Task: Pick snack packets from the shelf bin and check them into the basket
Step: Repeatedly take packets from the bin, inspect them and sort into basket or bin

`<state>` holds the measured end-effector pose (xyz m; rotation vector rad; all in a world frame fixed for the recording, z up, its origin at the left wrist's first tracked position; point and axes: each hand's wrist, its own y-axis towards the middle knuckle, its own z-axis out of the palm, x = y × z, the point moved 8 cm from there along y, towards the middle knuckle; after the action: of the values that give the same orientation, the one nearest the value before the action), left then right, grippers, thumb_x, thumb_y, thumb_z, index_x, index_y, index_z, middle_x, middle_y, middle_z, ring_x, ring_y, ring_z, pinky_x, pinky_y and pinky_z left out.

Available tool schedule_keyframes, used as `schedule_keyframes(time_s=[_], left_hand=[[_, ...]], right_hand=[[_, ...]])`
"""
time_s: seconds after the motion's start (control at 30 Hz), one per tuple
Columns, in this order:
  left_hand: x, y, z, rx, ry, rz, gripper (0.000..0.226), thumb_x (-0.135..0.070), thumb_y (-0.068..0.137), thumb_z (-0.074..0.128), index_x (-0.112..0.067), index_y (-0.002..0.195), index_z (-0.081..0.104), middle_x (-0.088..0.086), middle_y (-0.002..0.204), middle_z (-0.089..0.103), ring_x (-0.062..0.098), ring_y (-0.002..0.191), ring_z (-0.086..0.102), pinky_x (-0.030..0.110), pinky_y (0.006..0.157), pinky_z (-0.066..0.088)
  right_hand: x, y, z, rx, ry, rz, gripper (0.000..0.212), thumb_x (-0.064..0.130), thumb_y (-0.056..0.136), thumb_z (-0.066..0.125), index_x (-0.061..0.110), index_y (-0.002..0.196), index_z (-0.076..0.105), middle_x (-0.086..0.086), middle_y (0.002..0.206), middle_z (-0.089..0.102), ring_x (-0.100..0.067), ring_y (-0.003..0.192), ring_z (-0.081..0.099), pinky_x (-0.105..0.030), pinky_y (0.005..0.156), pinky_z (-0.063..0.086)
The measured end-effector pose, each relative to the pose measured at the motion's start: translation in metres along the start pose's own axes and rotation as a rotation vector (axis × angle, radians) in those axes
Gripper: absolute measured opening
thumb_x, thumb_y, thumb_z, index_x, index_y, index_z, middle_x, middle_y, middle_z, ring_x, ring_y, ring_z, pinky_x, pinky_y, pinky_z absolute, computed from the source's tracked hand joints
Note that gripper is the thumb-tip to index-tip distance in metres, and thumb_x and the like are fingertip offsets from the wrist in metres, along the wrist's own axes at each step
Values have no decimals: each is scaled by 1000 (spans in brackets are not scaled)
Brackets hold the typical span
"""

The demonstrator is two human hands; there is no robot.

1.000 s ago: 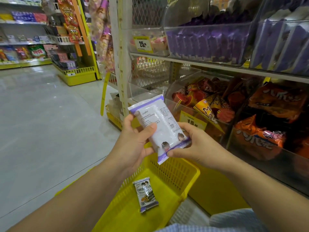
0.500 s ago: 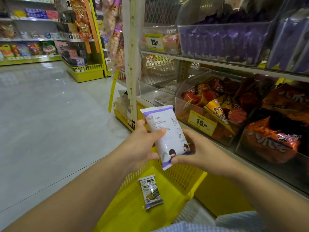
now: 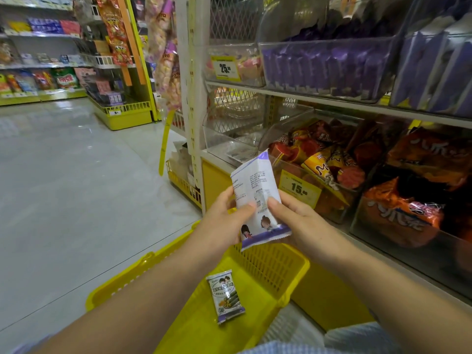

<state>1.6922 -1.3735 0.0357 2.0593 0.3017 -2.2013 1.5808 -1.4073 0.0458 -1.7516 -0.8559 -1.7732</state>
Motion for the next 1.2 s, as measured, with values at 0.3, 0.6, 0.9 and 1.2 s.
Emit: schedule_keyframes(time_s=[0.3,0.6,0.9,1.2], left_hand=[[-2,-3,12,98,87,93,66,7,81,61,-27,136,45,-5,107,69,15,95,72,38,82,60],[-1,6,-7,24,-90,-30,48,-6,89,59,-20,134,51,7,103,75,26,89,73,39,72,60],[-1,15,-29,-54,46,-43,34,-29,91,49,-10,118,59,15,104,71,28,85,73,44,84,58],[4,-2,15,243,-272,-207,58,-54,84,56,-16,129,56,16,123,65,28,108,67,51,82,57]], right_hand=[[5,-1,11,-44,-129,-75,32,46,94,42,54,125,44,24,112,67,5,95,64,-14,73,50],[5,-1,13,-21,-21,-37,37,44,94,47,46,131,46,8,124,65,-6,91,62,-27,69,47],[-1,0,15,23,-24,6,53,35,88,44,30,141,42,12,117,66,3,88,63,-14,68,48],[15,-6,13,-125,-220,-93,42,45,87,48,37,128,55,12,114,67,7,92,62,-10,67,46]])
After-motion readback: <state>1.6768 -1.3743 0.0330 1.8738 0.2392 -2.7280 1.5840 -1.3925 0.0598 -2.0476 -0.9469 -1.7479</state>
